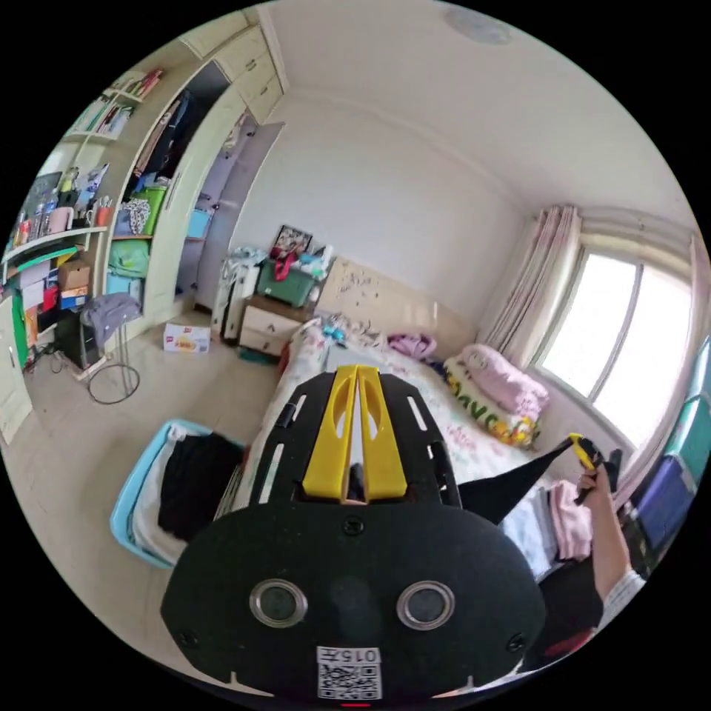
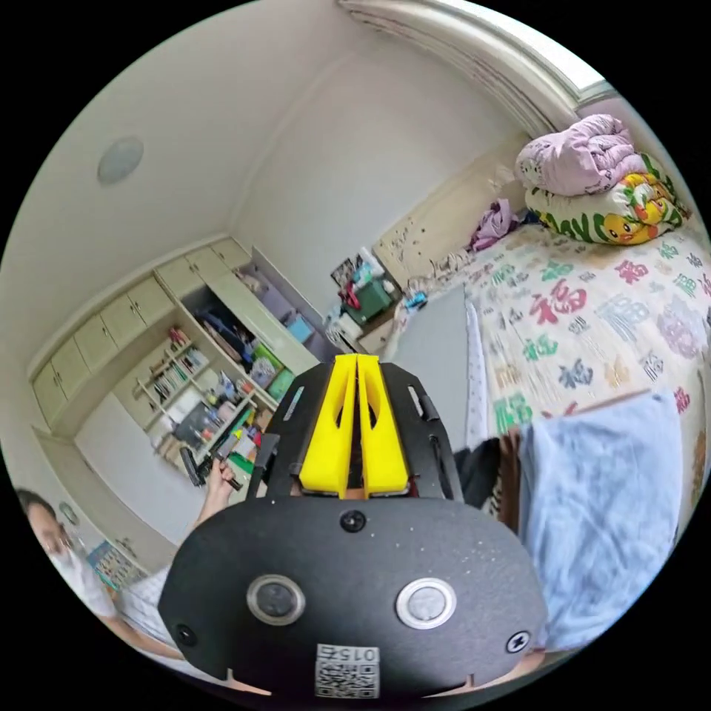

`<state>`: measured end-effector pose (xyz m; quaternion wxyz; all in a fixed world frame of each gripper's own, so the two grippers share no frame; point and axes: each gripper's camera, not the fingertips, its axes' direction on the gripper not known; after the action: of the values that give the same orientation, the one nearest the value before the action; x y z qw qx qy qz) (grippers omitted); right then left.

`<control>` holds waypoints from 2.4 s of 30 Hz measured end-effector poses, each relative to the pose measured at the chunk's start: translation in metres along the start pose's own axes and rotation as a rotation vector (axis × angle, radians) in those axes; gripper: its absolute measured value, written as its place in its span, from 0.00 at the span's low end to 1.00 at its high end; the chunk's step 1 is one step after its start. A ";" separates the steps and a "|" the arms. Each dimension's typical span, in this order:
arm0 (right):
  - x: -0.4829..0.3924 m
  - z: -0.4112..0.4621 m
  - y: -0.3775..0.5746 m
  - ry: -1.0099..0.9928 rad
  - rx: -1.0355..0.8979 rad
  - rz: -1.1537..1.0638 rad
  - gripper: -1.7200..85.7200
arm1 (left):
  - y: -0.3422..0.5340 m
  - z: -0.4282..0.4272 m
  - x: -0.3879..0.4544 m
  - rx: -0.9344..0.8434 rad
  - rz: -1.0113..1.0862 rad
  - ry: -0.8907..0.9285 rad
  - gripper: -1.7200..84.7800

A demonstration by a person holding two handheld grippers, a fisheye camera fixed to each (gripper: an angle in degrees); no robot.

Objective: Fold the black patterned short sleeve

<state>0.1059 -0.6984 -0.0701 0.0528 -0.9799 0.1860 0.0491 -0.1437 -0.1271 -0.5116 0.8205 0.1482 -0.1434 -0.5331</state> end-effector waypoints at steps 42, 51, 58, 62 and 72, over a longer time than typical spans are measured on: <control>-0.003 -0.266 0.244 0.153 -0.258 0.175 0.02 | 0.204 0.288 0.154 -0.791 0.369 0.516 0.03; -0.051 -0.282 0.256 0.026 -0.215 0.088 0.01 | 0.168 -0.054 0.033 -0.320 0.315 0.631 0.01; -0.104 -0.285 0.225 -0.139 -0.191 -0.076 0.01 | 0.171 -0.211 -0.052 -0.037 0.161 0.643 0.01; -0.132 -0.280 0.233 -0.166 -0.144 -0.140 0.01 | 0.153 -0.262 -0.066 0.118 0.168 0.679 0.01; -0.021 -0.038 0.089 0.015 -0.298 -0.026 0.01 | 0.007 -0.047 -0.110 -0.191 -0.046 0.485 0.01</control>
<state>0.0567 -0.7784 -0.0376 -0.0942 -0.9795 0.1644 0.0681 -0.1623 -0.0191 -0.5607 0.8290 0.1966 0.1119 -0.5115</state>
